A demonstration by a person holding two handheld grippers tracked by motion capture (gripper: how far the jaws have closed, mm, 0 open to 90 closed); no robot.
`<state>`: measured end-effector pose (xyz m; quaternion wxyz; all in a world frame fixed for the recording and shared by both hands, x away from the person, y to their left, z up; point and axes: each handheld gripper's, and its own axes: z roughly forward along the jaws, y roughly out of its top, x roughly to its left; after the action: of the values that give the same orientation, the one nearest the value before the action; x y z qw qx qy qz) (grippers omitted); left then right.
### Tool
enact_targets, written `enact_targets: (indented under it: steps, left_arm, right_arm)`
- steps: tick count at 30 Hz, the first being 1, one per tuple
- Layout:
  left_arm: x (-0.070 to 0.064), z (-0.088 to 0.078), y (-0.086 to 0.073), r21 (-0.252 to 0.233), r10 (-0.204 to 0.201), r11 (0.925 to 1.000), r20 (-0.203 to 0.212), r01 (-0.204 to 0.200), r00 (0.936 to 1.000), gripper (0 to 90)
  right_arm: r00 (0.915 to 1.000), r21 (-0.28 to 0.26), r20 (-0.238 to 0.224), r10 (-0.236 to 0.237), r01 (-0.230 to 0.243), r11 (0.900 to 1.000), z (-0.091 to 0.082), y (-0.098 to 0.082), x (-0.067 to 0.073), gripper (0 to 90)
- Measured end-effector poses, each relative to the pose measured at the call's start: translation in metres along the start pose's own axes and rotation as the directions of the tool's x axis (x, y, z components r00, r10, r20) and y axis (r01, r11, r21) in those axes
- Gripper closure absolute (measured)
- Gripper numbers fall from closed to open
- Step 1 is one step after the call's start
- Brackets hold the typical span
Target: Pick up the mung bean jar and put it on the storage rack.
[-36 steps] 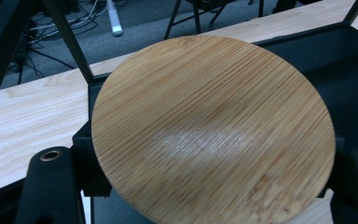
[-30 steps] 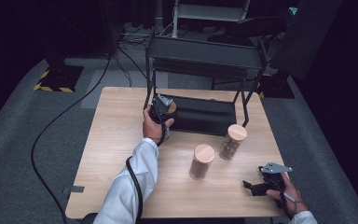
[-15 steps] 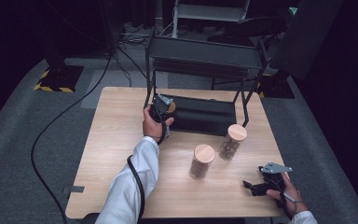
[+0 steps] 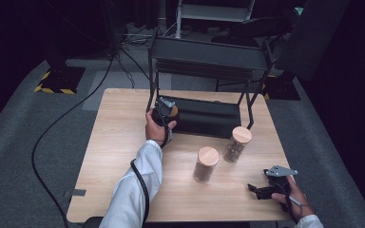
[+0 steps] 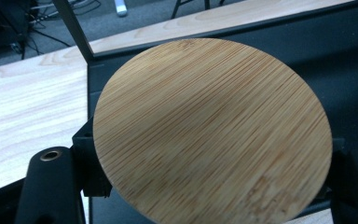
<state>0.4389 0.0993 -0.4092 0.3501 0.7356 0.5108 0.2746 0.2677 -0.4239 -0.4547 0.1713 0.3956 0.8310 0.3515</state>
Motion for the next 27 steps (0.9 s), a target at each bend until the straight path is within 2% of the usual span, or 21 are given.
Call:
enact_targets:
  steps: [6,9,12,15,27]
  left_arm:
    - [-0.0046,0.0042,-0.0026,0.000,0.000,1.0000,0.011,0.000,0.9999,25.0]
    - [-0.0088,0.0050,-0.0002,0.009,0.013,0.9999,-0.002,-0.013,0.9999,25.0]
    - [-0.0075,0.0054,-0.0016,0.003,0.009,1.0000,0.002,-0.009,1.0000,25.0]
    - [-0.0048,0.0067,-0.0032,0.008,-0.015,0.9999,0.001,0.015,0.9999,24.9]
    - [-0.0006,0.0079,-0.0090,0.014,-0.003,0.9999,0.007,0.002,1.0000,19.1]
  right_arm:
    - [1.0000,0.000,0.000,0.000,0.000,1.000,0.0000,0.0000,0.0000,0.0]
    - [1.0000,0.000,0.000,0.000,0.000,1.000,0.0000,0.0000,0.0000,0.0]
    - [1.0000,0.000,0.000,0.000,0.000,1.000,0.0000,0.0000,0.0001,0.0]
    - [1.0000,0.000,0.000,0.000,0.000,1.000,0.0000,0.0000,0.0001,0.0]
    - [1.0000,0.000,0.000,0.001,-0.001,1.000,0.0000,0.0000,0.0001,0.0]
